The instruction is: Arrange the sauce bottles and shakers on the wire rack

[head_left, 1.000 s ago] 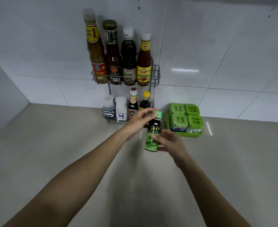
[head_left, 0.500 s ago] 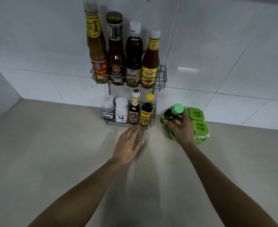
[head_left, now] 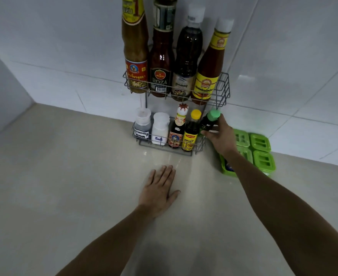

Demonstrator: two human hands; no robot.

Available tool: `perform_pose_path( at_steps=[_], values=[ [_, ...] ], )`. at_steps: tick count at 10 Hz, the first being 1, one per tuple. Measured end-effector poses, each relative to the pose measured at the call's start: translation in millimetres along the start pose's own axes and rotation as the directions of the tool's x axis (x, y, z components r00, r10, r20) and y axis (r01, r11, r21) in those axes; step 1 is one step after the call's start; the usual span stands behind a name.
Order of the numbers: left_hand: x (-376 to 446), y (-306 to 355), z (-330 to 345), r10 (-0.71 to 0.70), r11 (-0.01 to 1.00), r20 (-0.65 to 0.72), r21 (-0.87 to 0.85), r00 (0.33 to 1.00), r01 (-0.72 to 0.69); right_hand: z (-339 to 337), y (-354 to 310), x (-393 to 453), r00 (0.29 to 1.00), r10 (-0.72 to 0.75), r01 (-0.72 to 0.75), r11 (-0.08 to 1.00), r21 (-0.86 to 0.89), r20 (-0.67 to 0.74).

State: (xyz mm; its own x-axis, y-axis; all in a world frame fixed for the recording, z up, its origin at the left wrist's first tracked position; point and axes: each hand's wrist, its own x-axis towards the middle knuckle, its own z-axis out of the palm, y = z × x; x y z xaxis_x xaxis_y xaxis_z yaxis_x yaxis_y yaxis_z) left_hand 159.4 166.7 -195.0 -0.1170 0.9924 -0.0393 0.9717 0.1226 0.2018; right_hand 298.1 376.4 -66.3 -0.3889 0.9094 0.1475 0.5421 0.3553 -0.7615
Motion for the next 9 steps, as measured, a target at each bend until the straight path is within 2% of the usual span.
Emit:
perform_pose_path(
  at_steps=[2, 4, 6, 8, 9],
  values=[
    [-2, 0, -2, 0.001, 1.000, 0.017, 0.010, 1.000, -0.001, 12, 15, 9, 0.995, 0.036, -0.016, 0.979, -0.205, 0.094],
    [-2, 0, -4, 0.003, 1.000, 0.031, 0.028, 1.000, -0.004, 19, 20, 12, 0.995, 0.053, -0.022, 0.944, -0.330, 0.086],
    [0, -1, -4, -0.003, 0.999, 0.051, 0.041, 0.999, 0.001, 20, 18, 10, 0.994, 0.044, -0.008, 0.939, -0.343, 0.097],
    [0, -2, -6, 0.006, 1.000, 0.103, 0.024, 0.995, -0.009, 20, 16, 4, 0.991, 0.065, -0.031, 0.963, -0.269, 0.117],
    [3, -2, -13, 0.059, 0.998, 0.125, 0.002, 0.990, -0.060, 18, 12, -2, 0.987, 0.090, -0.050, 0.959, -0.280, 0.135]
  ],
)
